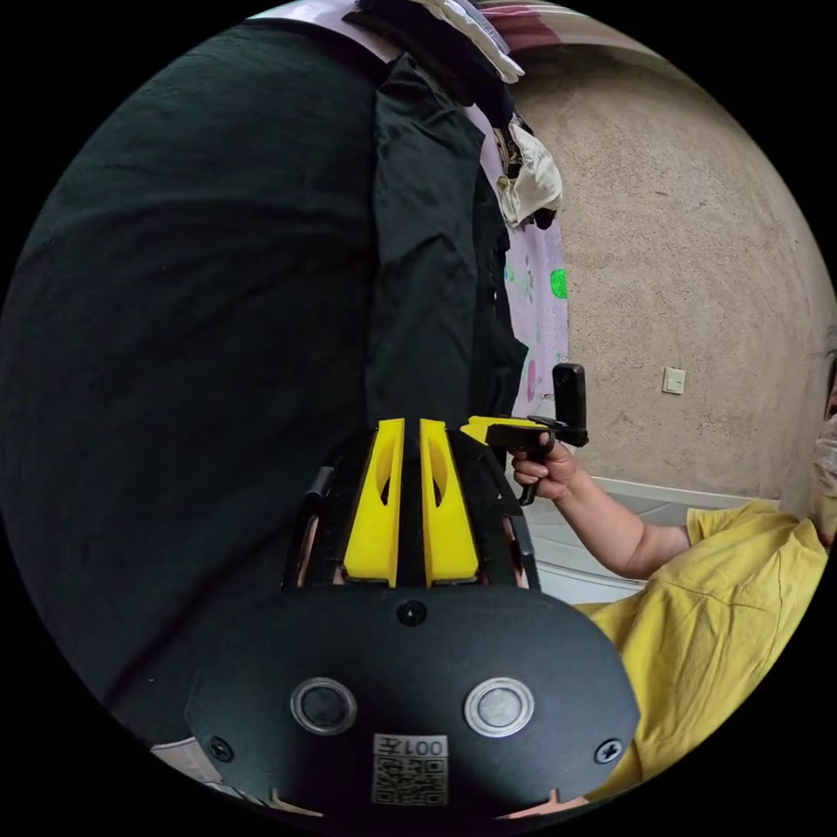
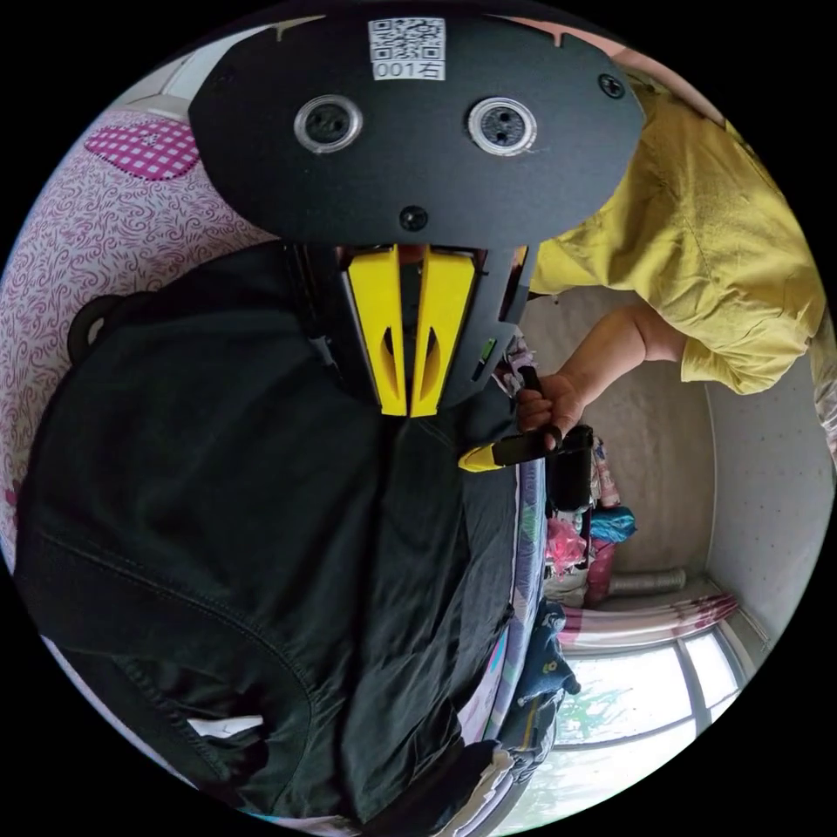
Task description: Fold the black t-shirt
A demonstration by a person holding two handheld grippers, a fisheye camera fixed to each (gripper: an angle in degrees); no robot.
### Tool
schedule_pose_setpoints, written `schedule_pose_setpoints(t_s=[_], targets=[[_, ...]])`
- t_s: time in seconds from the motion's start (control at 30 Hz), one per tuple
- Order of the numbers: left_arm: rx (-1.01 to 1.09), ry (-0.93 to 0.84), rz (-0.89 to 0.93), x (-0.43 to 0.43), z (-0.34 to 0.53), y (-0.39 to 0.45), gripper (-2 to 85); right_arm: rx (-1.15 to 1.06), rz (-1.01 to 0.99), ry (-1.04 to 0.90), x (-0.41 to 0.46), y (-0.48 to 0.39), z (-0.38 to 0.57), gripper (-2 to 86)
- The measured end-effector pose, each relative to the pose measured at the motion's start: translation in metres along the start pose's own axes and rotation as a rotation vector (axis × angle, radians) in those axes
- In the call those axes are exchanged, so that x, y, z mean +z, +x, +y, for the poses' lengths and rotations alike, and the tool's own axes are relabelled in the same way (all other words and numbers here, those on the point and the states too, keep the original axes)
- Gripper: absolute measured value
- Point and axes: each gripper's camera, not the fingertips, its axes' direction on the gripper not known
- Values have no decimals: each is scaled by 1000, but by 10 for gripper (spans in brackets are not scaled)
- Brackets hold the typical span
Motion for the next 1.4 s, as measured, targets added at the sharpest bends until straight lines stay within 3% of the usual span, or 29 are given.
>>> schedule_pose_setpoints(t_s=[0.27, 0.43, 0.57, 0.8, 1.1, 1.23, 1.4], targets=[[36, -57, 51, 39, 17, 13, -13, -17, -12, 106, -46, 2, 35, 3], [21, -115, 26, 71, 27, 3, -13, 19, 1, 73, -47, 17, 45, 4], [10, -99, -5, 71, 33, -7, -13, 29, 7, 28, -40, 23, 52, 4], [187, 9, -81, 62, 12, 0, -13, -131, 19, 178, -42, -7, 52, 3], [119, -105, -110, 114, -11, -45, -13, -111, 255, 38, 14, 3, 38, 1], [122, -157, -173, 112, 12, -60, -13, -101, 327, 37, 3, 5, 64, 2], [190, -168, -142, 104, 74, -60, -12, -217, 281, 16, -2, -8, 125, 8]])
